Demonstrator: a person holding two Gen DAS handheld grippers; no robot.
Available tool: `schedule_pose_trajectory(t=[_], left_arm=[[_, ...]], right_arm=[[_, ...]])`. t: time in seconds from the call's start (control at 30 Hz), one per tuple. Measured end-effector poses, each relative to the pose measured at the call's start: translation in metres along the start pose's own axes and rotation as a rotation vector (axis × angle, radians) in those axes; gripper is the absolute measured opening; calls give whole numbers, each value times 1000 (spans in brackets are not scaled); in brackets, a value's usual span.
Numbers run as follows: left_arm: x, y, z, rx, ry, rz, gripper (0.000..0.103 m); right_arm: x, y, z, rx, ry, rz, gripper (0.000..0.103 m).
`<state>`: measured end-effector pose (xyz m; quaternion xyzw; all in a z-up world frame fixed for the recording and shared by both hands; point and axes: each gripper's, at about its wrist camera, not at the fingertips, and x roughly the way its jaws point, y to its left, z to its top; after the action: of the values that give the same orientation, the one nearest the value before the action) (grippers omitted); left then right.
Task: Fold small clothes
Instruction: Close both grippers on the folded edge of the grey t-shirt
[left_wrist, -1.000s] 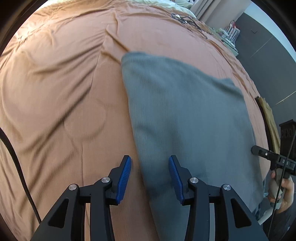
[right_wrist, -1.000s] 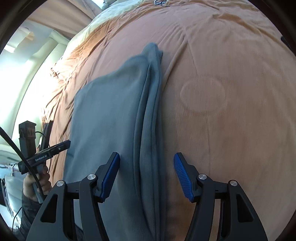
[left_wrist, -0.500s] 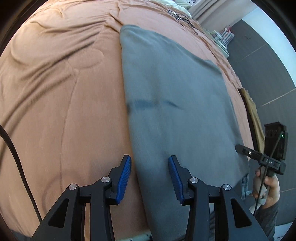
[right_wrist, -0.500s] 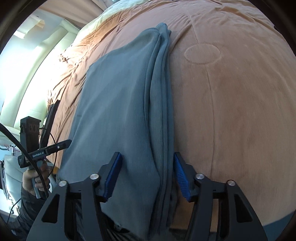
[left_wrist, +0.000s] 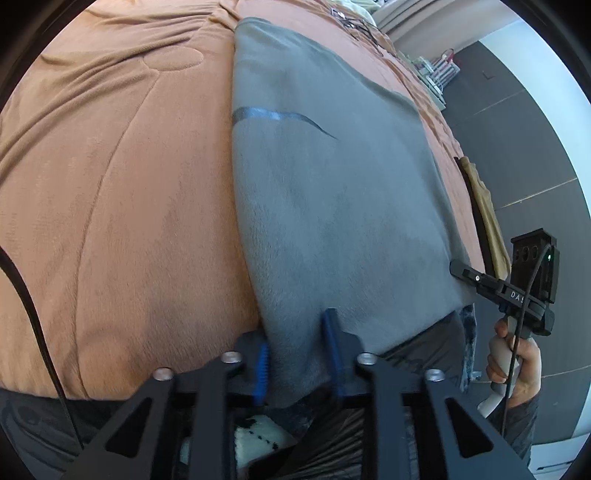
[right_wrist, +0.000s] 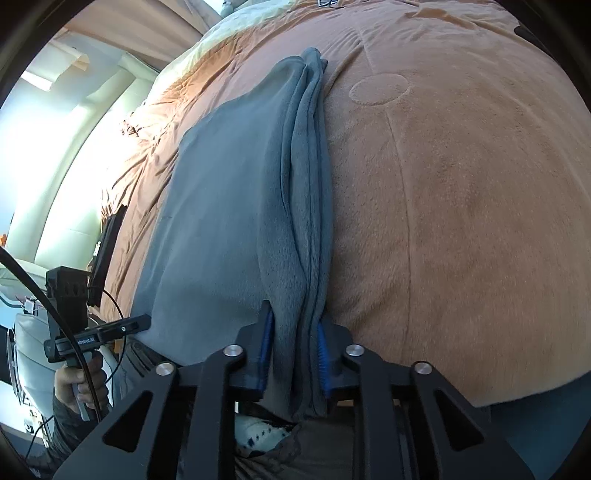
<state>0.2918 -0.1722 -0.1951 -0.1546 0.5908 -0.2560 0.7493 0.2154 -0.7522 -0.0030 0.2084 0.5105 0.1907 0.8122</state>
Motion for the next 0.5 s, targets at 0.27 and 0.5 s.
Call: schedule_pose_trajectory(t=[0.27,0.5], left_arm=[[-22,-6,0,27,-33,-6,9],[-47,-5,-8,85,-21,25,9]], right_arm=[[-10,4,-11,12,-16,43,10],[-2,20,-31,-23,28,73,10]])
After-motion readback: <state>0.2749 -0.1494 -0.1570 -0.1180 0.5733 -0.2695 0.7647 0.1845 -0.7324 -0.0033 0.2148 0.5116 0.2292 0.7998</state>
